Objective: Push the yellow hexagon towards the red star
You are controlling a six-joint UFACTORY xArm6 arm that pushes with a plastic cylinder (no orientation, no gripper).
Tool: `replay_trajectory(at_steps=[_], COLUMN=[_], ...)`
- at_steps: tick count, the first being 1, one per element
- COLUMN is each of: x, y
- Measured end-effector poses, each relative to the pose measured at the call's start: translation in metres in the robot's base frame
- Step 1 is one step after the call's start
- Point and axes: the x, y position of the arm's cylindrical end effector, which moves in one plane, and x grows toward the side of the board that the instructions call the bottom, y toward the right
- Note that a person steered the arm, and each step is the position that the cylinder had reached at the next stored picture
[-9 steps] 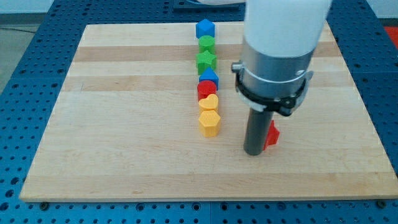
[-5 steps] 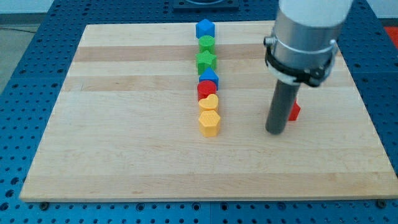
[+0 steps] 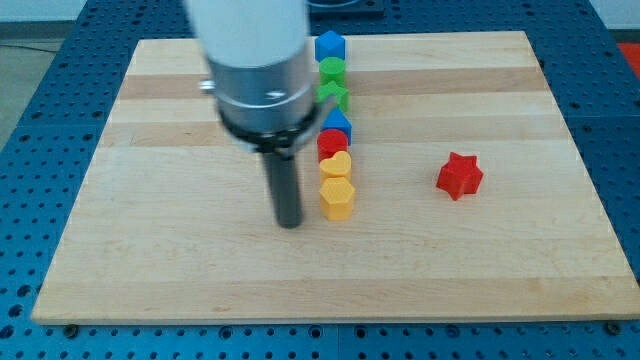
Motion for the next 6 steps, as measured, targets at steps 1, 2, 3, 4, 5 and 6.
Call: replay_trajectory(at_steps=[1, 2, 3, 4, 5, 6], x=[-0.002, -0.008, -0.018, -0.022, -0.030, -0.038], y=[0.007, 0.021, 0.047, 0.072, 0.092, 0.097])
